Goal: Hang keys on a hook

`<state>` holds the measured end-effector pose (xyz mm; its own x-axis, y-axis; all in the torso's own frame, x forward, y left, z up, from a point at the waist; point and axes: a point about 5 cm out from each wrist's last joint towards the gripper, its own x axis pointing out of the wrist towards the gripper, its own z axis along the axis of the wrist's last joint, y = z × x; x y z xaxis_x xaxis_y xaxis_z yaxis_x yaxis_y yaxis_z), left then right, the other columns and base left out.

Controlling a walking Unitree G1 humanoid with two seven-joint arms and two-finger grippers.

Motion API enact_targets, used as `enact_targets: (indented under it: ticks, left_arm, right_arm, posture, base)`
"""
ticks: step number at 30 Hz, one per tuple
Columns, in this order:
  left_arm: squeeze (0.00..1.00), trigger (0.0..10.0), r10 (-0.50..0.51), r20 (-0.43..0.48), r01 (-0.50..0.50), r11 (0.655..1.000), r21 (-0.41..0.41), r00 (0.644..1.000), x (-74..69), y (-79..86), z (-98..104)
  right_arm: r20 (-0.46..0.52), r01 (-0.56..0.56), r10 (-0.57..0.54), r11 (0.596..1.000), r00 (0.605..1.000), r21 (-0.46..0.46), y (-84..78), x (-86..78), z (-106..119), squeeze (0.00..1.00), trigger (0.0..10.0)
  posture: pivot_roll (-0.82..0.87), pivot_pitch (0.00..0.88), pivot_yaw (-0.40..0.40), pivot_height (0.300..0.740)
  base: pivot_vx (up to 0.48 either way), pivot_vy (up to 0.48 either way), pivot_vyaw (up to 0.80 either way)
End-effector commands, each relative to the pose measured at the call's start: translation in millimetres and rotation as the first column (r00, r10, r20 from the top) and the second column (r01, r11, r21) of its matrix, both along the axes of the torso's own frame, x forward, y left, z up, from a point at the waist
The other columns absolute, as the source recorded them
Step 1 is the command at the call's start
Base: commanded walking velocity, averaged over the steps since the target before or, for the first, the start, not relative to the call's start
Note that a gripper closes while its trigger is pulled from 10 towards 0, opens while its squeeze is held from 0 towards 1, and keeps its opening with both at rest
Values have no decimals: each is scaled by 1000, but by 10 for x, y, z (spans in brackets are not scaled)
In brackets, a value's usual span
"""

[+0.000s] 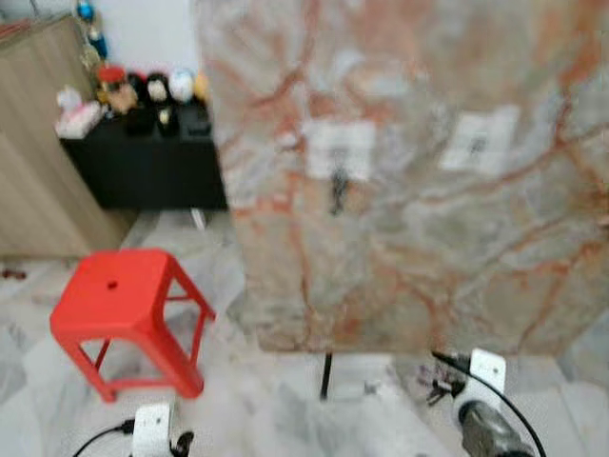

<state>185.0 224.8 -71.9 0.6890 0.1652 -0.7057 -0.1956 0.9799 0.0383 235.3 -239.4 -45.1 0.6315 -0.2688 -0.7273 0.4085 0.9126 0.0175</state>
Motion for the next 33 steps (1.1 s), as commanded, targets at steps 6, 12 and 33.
enact_targets:
  ticks: [6, 12, 33]
  left_arm:
    - [0, 10000, 9, -14, -9, 1000, 23, 1000, -58, 85, -8]
    - [0, 10000, 7, -11, -7, 1000, 23, 1000, -54, 84, -5]
    - [0, 10000, -6, 12, 6, 1000, 15, 1000, -5, 44, 13]
  right_arm:
    - [122, -196, 236, 942, 964, -271, 242, 140, 111, 0, 10000]
    - [232, -191, 426, 741, 874, -643, 367, 536, 562, 0, 10000]
    - [327, 210, 580, 261, 746, -942, 475, 766, 1290, 0, 10000]
  posture:
    - [44, 17, 21, 740]
    - [44, 18, 22, 740]
    - [36, 29, 20, 740]
  base:
    - [0, 0, 0]
    - [0, 0, 0]
    - [0, 0, 0]
